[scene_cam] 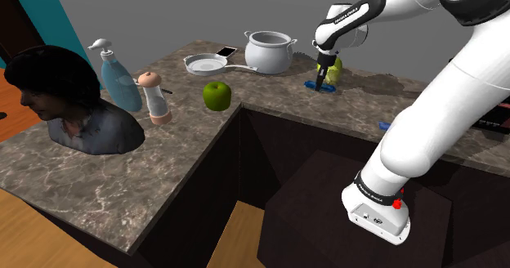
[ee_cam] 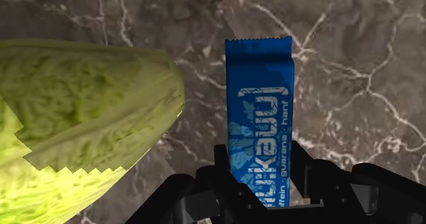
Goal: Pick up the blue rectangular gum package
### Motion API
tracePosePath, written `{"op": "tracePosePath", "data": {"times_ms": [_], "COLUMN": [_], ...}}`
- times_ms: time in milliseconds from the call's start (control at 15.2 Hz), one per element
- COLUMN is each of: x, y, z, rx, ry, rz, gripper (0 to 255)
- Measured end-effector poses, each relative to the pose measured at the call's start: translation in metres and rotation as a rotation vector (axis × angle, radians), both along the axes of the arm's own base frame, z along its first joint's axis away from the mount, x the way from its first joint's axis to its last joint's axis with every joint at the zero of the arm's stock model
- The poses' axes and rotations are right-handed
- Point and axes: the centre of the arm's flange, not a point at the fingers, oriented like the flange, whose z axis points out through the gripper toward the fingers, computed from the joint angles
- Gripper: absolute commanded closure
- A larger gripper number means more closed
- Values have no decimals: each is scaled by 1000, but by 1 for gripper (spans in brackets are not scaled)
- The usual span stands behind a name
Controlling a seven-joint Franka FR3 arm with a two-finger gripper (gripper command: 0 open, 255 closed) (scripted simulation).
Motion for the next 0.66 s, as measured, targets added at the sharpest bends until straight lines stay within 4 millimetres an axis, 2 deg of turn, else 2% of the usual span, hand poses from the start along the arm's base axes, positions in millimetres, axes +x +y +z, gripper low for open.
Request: {"op": "tracePosePath", "data": {"times_ms": [660], "x": [-2], "y": [-1], "z": [51], "rx": [0], "ry": [0], "rz": [0], "gripper": [255]}}
